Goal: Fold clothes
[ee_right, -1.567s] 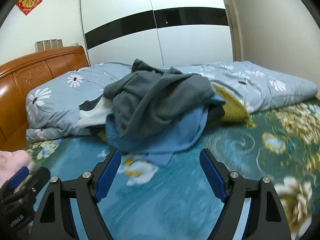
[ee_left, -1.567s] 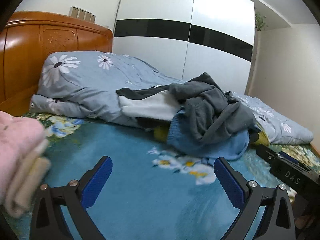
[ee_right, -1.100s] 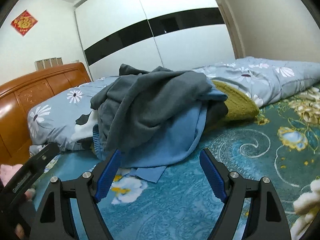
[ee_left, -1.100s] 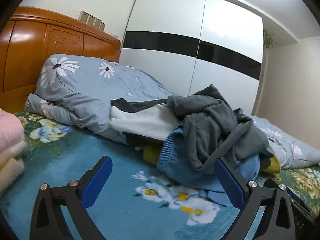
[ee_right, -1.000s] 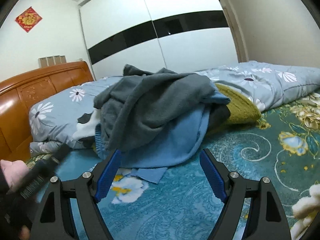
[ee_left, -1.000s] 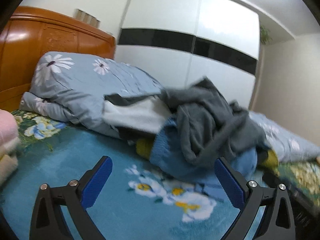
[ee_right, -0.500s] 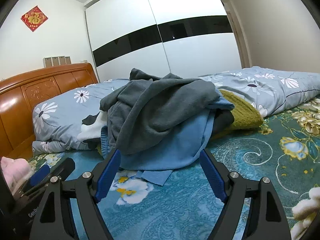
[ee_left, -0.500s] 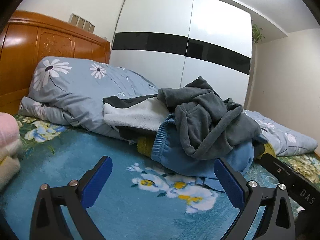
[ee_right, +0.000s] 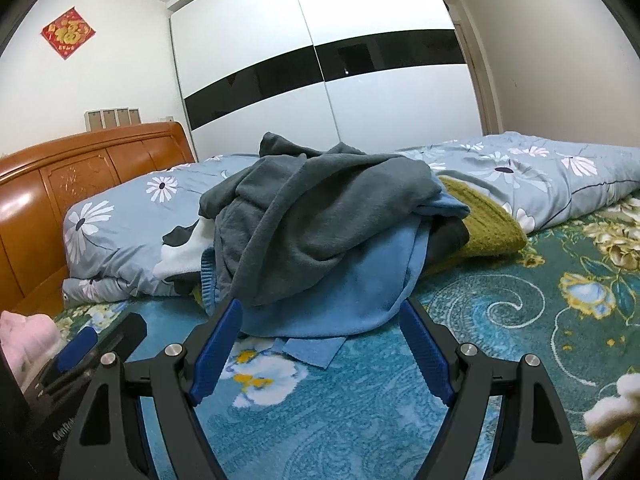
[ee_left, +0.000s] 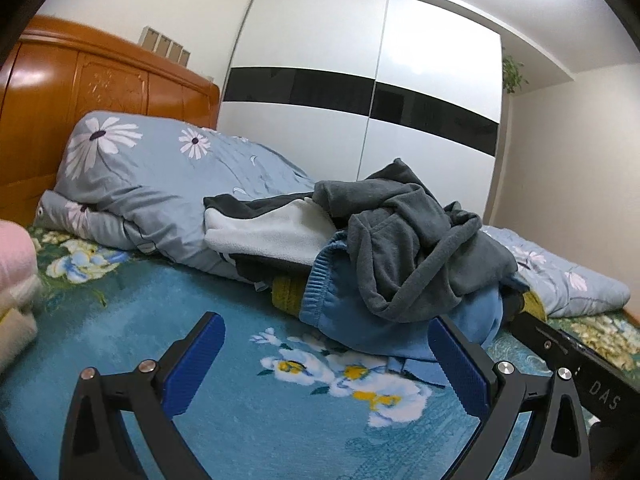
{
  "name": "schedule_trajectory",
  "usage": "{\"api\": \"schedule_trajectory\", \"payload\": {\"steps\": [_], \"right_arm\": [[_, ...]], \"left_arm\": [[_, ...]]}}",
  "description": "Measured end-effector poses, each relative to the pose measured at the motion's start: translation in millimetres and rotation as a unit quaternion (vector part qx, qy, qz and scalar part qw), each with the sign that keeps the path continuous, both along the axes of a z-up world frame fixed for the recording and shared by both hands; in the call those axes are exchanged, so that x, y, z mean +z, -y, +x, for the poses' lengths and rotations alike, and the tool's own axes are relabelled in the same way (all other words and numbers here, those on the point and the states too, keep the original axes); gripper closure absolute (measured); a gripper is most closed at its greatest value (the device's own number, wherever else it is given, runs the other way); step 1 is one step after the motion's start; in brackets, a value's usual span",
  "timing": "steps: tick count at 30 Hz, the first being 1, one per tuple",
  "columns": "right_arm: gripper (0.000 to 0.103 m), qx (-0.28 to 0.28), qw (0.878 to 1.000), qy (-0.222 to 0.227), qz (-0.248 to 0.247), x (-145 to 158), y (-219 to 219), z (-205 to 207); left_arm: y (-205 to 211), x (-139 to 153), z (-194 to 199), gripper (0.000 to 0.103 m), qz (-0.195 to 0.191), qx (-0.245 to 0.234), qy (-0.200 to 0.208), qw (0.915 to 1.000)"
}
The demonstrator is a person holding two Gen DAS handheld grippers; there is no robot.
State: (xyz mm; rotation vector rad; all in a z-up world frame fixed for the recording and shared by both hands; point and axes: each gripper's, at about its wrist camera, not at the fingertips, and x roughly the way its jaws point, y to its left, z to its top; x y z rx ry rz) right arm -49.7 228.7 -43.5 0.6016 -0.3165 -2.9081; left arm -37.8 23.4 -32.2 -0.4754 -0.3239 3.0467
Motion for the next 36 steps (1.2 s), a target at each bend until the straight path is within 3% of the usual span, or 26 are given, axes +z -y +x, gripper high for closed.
{"api": "schedule_trajectory", "payload": {"steps": [15,21,24,29,31,36], "right_arm": [[0.021,0.008,1.000,0.022,0.011,-5,8,-4],[0.021,0.008,0.999,0.031,0.006,-6,7,-7],[0.021,0.012,0.999,0.029,-0.031,3,2,-15],[0.021,0.028,0.998,0.024,-0.058,34,7,-67],[0.026,0.024,0.996,0.043,-0.070,43,7,-93],[0.055,-0.003,0.988,0.104,-0.118,52,-4,-151]], "left_arm": [[6,2,2,0.000,-0.011,0.007,0.001,0.9999],[23,0,2,0.000,0.009,0.011,0.004,0.9999],[35,-2,2,0.000,0.022,0.020,0.004,0.9995],[57,-3,3,0.000,0.058,0.031,0.001,0.9978],[66,-3,4,0.000,0.073,0.035,0.000,0.9967],[83,-4,7,0.000,0.098,0.045,-0.005,0.9942]]}}
